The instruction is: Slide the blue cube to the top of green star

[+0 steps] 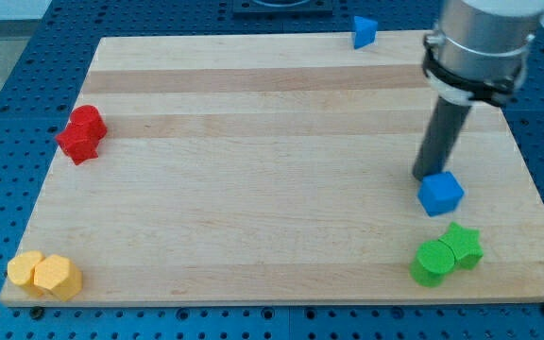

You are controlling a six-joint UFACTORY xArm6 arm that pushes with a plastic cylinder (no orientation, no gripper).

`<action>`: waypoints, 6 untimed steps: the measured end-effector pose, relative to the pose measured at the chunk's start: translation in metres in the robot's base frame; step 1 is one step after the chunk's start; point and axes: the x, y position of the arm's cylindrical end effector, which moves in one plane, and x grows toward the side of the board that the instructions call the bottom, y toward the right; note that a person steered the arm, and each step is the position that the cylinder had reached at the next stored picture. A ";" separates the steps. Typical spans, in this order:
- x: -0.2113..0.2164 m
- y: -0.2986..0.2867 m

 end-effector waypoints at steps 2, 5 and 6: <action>-0.015 0.003; 0.030 0.001; 0.048 0.002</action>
